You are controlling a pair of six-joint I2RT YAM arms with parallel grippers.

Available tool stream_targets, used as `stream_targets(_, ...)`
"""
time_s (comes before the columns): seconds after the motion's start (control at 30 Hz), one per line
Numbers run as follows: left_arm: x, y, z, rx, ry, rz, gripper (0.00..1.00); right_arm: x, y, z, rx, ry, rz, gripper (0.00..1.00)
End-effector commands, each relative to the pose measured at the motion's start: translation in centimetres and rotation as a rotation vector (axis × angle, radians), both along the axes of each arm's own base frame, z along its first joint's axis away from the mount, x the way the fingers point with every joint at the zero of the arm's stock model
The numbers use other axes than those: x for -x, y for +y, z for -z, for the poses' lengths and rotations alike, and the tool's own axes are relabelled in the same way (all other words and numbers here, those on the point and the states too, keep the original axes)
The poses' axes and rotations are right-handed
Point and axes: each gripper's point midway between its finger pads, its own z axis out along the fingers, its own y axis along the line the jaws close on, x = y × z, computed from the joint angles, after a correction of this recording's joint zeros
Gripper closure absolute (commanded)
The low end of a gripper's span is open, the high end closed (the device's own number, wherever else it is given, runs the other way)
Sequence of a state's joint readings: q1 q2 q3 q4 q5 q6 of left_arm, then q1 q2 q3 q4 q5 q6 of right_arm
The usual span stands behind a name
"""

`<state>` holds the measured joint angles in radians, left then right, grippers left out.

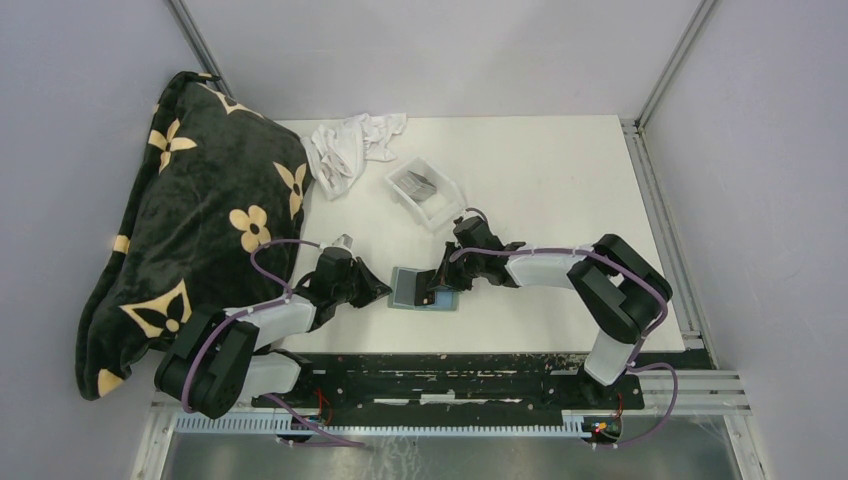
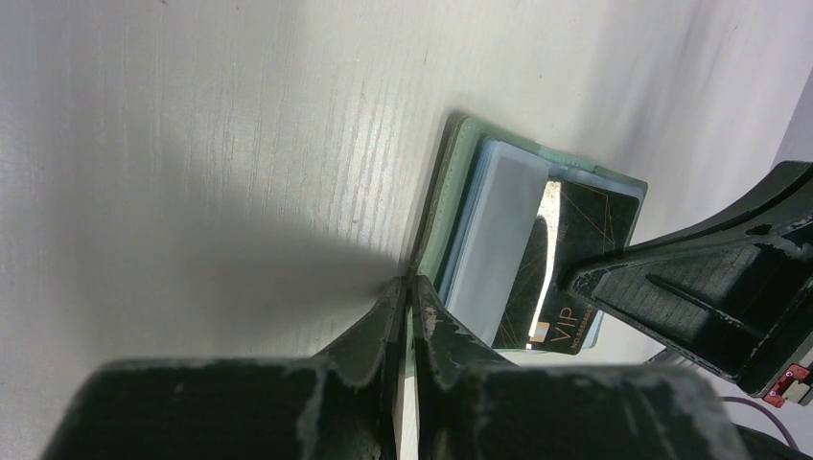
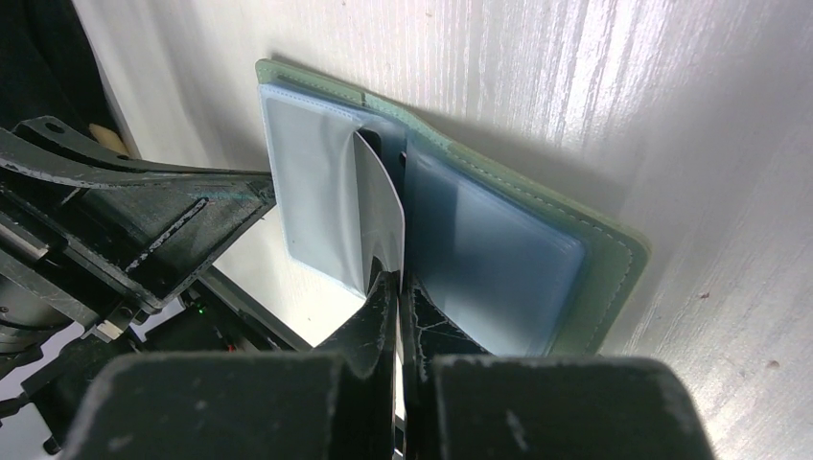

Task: Put the credit cards into the card holder
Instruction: Insert the credit card into the card holder.

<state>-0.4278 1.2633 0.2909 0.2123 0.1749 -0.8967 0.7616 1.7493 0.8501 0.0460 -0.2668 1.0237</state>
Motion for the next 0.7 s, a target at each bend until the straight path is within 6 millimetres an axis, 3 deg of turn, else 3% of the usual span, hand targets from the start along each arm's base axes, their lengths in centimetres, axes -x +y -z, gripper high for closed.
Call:
stream_targets(0.0,3.6,2.4,4.0,-0.142,0.155,0.012,0.88,1.0,-0.9,2.7,0.084,0.054,-0.003,0.99)
stream_targets(0.4,3.6,2.2,4.3,-0.135,0.164,0.017,0.89,2.4,0.2,3.3,0.090,0.114,-0.022,0.99)
stream_targets(0.67,3.7,2.1,4.3,-0.136,0.162,0.025,0.90,2.0,0.5,3.7,0.120,0.085,0.001,0.99)
